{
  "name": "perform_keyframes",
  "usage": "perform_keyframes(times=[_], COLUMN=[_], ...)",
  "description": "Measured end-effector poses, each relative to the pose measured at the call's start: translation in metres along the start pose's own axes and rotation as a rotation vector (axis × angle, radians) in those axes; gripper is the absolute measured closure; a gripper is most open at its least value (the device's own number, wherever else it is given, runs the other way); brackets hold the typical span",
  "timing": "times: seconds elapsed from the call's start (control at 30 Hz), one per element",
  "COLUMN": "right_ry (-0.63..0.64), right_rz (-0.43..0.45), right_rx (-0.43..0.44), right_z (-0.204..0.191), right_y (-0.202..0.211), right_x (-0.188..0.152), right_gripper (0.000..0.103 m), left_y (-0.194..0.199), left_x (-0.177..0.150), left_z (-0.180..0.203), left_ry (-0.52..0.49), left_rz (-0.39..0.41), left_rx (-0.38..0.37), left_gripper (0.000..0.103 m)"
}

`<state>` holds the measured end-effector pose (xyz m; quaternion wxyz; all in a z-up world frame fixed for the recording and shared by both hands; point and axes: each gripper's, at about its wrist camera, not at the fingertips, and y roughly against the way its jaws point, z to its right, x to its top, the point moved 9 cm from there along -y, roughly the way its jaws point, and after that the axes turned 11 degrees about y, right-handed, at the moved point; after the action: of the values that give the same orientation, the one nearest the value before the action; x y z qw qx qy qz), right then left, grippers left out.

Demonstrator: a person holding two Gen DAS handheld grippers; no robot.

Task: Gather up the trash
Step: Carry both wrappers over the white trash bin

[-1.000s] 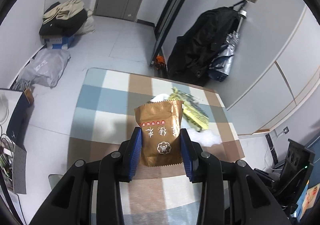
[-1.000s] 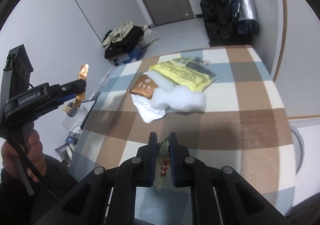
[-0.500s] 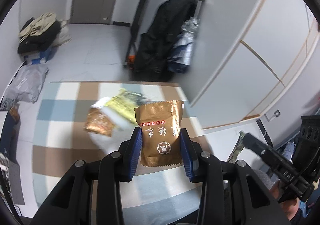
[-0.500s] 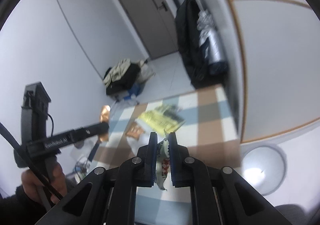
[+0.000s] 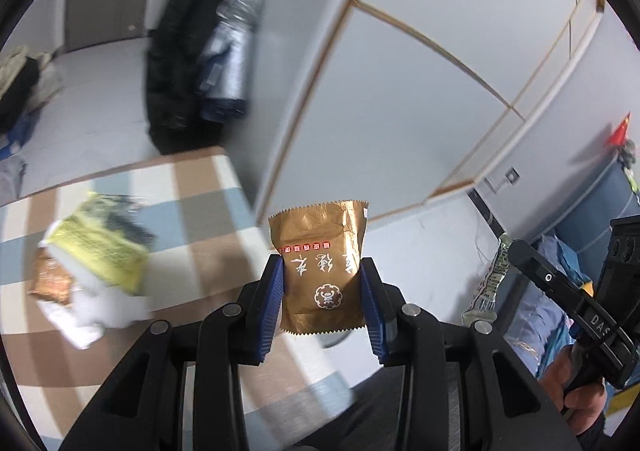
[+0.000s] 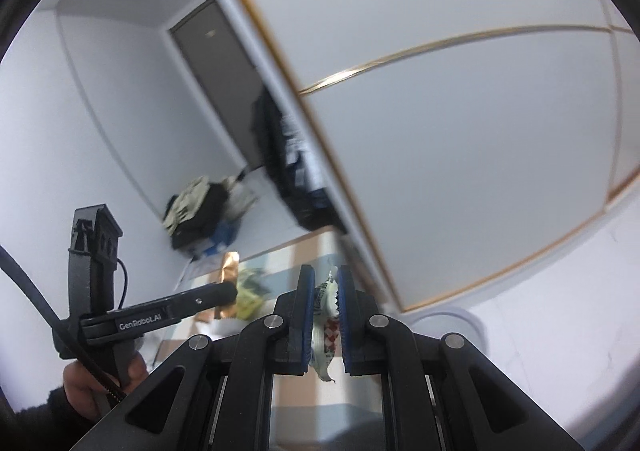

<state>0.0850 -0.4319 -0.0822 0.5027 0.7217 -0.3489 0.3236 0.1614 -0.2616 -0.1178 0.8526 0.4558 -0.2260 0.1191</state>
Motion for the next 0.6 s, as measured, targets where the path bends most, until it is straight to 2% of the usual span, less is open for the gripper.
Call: perform_keyframes(times=[0.13, 0.3, 0.6], right_ry=[-0.045, -0.098, -0.195], right_rz=[-0.028, -0.090, -0.251], right_rx=[-0.058, -0.081, -0.009], right_z=[0.040, 0.078, 0.111], right_y=[0.003, -0.017, -0.093], right_x=[-0.010, -0.027, -0.066], right_gripper=[0.093, 0.093, 0.092], left_y=[-0.031, -0.068, -0.104], left_x=[-0.006, -0.015, -0.024], left_z=[0.016, 0.027, 0.016], left_ry=[-0.009, -0.020, -0.007], left_rz=[-0.070, -0.160, -0.255], left_rx=[-0.014, -0.012, 0.039], left_gripper=[0.071, 0.071, 0.071])
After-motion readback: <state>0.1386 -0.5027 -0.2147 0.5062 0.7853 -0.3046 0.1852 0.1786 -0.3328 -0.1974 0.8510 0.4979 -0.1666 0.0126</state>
